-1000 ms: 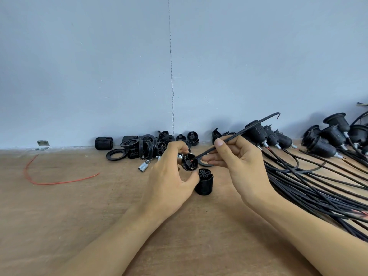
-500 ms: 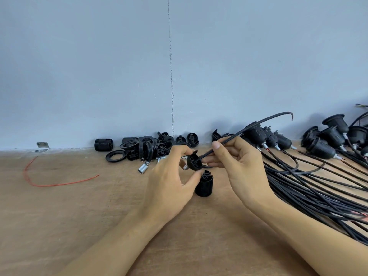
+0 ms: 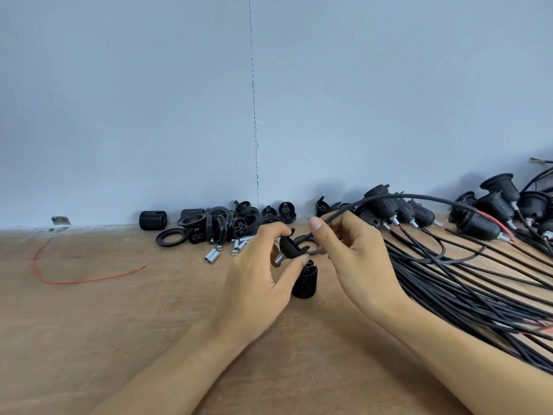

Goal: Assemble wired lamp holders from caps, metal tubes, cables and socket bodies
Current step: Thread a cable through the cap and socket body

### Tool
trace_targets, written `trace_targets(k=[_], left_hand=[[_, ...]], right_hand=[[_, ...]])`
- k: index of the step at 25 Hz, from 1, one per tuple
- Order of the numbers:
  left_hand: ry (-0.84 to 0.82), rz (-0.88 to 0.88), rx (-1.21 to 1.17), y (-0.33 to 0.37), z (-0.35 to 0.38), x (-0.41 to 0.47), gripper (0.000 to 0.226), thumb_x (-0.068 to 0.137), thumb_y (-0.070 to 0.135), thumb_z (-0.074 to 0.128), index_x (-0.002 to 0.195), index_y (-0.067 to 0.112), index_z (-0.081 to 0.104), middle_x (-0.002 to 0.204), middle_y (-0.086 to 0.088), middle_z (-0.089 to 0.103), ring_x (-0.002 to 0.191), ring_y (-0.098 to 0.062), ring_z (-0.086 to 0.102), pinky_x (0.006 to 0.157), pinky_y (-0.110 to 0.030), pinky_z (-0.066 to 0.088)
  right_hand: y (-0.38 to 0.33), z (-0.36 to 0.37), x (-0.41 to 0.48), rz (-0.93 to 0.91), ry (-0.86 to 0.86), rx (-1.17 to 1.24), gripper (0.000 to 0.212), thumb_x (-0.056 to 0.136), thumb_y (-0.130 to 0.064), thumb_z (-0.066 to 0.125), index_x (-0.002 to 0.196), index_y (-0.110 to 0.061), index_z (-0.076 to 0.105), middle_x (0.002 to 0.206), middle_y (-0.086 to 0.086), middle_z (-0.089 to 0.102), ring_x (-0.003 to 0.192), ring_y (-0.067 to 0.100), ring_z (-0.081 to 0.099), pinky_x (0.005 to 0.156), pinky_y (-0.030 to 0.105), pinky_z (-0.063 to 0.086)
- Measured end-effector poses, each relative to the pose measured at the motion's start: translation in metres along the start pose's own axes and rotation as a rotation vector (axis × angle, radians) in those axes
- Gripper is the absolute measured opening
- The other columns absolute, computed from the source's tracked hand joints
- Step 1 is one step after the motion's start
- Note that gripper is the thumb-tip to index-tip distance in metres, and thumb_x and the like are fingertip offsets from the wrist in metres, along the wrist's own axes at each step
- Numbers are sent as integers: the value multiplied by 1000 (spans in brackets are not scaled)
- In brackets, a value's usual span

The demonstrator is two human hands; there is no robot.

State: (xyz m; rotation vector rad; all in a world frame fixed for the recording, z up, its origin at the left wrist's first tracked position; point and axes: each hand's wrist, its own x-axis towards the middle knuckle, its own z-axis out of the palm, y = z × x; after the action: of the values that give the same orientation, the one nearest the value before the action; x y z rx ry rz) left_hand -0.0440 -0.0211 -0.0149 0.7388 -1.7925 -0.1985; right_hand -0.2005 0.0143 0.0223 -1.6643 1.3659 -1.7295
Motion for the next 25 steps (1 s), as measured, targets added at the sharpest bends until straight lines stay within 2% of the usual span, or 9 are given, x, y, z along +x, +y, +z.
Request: trace_targets(k=[5,7,10,11,13,16,19,22,25], left_hand=[[15,45,7,1,3,-1,40,83,39,72,116,38,49,98,44,52,85,19,52,77,3,34],[19,51,-12,1,4,-1,41,85,37,73,117,41,49,99,42,56,85,17,55,75,2,37],[1,24,-70,-1,3,0,42,89,44,68,120,59,44,95,23,67,74,-5,64,64,-16,48],[2,16,-68,-2,3,0,41,90,46,66,121,62,43,89,15,67,69,-11,62,62,-23,48],[3,15,-45,-2,3,0,40,91,48,64,122,62,43,83,8,64,65,-15,56,63,-26,47],[-8,17,8,-2,1,0,42,89,50,64,126,56,46,105,24,66,81,-3,63,74,-15,46],[-21,-6,15,-3,-2,0,45,86,53,64,127,53,46,123,34,61,106,5,63,89,-15,46],[-34,34,42,1,-1,1,47,86,52,65,129,47,45,118,38,59,88,9,59,81,-4,39],[-34,78,39,6,1,2,48,86,49,66,129,40,46,101,44,56,72,9,54,69,0,36]], right_hand=[[2,1,0,28,-60,-10,22,92,-41,68,81,-22,70,72,-11,70,68,4,63,65,18,49],[1,1,0,42,-96,14,22,93,-40,67,81,-23,71,69,-12,68,64,2,59,62,16,47],[-2,0,4,87,-86,116,29,99,-40,58,83,-19,69,58,-16,57,56,-1,52,57,9,43],[-1,-1,6,121,-54,166,32,100,-42,54,90,-15,68,59,-14,55,54,3,50,55,12,43],[0,-3,11,199,2,260,38,103,-41,47,99,-9,67,61,-7,55,51,10,47,51,20,42],[3,-1,11,233,-26,250,33,107,-29,43,100,-7,67,57,-6,53,51,12,47,51,22,40],[0,-2,12,221,-88,229,35,106,-21,41,95,-9,72,56,-6,53,52,10,46,51,21,40],[-4,-7,15,216,-102,191,43,105,-28,45,74,-20,73,59,-3,52,52,11,43,52,24,37],[-8,-5,8,161,-211,147,45,104,-40,49,71,-17,68,60,-5,51,53,7,42,52,19,35]])
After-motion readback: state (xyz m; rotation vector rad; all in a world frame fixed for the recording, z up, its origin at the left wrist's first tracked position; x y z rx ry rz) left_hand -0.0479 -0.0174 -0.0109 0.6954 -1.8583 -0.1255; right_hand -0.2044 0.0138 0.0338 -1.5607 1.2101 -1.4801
